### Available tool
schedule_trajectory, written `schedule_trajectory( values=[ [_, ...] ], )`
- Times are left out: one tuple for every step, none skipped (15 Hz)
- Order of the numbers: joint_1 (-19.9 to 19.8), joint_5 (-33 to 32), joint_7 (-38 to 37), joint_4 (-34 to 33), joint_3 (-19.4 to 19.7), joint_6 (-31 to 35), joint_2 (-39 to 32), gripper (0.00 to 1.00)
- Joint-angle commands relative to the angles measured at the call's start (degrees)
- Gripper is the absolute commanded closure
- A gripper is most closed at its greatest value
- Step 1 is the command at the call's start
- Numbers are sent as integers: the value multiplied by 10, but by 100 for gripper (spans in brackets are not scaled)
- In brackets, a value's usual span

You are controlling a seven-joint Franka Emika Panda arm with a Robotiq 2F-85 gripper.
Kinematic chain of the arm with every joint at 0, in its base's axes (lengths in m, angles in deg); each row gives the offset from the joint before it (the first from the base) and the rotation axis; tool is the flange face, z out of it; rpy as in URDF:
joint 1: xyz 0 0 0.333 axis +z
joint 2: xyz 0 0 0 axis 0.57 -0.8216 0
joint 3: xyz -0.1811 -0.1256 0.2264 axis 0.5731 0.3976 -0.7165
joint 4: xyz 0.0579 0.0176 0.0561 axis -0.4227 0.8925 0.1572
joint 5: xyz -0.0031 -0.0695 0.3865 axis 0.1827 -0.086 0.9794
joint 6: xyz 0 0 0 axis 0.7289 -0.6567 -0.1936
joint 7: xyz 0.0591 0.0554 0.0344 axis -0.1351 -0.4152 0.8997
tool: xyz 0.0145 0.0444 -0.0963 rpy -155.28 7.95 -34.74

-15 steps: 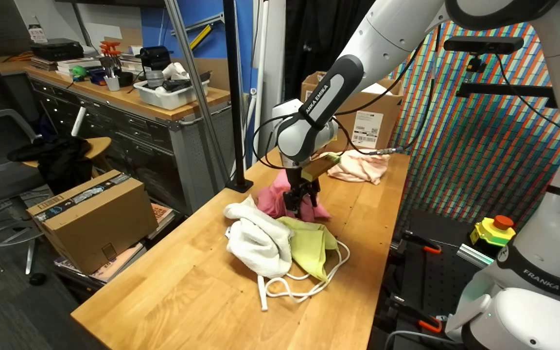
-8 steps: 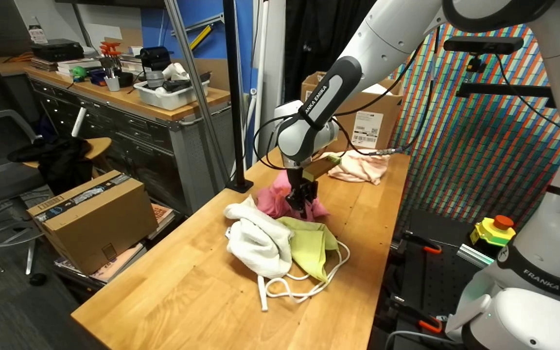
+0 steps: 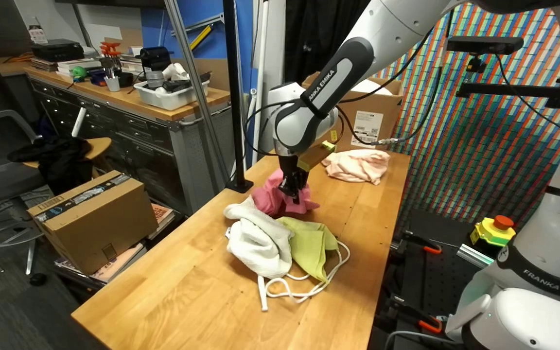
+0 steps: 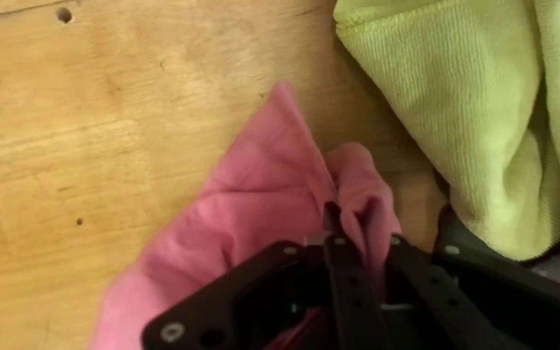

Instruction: Move the peach shirt to the right, move the pink shirt to the left, move the white towel to the left, move the yellow towel to the right, move the thick white rope forwards, move the radish backwards

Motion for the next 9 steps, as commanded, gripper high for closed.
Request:
schedule_trajectory(
  values=[
    [61, -67, -63, 45, 29, -6, 101, 95],
    [74, -87, -84, 47, 30, -9, 122, 95],
    [85, -105, -104, 50, 29, -4, 139, 95],
    [94, -122, -121, 51, 25, -3, 157, 95],
    [102, -137, -137, 50, 21, -10, 173, 95],
    [109, -151, -151, 48, 16, -12, 185, 95],
    [118, -167, -165, 45, 10, -14, 194, 95],
    [125, -180, -175, 40, 3, -23, 202, 95],
    [133, -195, -187, 33, -5, -32, 204, 95]
  ],
)
